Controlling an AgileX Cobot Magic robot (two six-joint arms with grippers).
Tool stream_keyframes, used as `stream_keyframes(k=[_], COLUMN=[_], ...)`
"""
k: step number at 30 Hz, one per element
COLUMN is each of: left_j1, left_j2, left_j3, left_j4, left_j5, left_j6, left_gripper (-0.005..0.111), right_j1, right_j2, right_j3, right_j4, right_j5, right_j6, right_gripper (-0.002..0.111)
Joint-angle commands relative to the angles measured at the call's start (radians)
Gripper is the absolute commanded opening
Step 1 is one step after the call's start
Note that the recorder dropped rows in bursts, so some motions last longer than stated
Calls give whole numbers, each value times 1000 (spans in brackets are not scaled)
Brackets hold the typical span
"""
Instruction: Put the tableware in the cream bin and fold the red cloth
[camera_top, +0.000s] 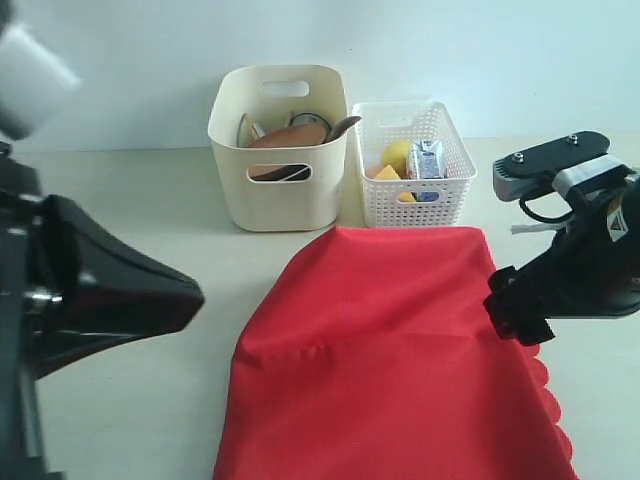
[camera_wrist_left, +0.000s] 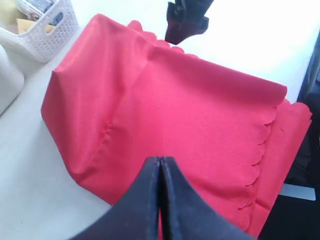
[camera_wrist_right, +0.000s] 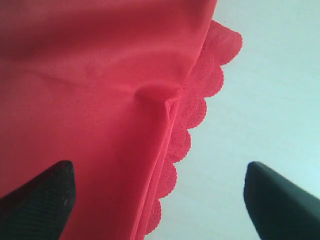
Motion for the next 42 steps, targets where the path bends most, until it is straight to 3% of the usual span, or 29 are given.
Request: stream_keyframes(k=[1, 15, 17, 21, 23, 42], left_j1=[1, 1, 1, 1, 1, 1], left_j2=[-143, -649, -670, -670, -670, -670], left_j3=[74, 324, 372, 509, 559, 573], left_j4=[31, 50, 50, 50, 61, 60], left_j5=[-25, -117, -213, -529, -609, -566], left_j6=[-10, -68, -93, -100, -72, -28], left_gripper=[0, 0, 0, 0, 0, 0], right_j1=[-4, -4, -4, -4, -4, -4], right_j2=[-39, -148, -150, -152, -152, -152], right_j3=[16, 49, 49, 49, 49, 49], right_j4=[34, 183, 192, 202, 202, 220], right_j5=[-44, -85, -85, -88, -93, -116], right_j6=[-17, -133, -133, -151, -151, -158], right_gripper=[86, 86, 86, 86, 86, 86])
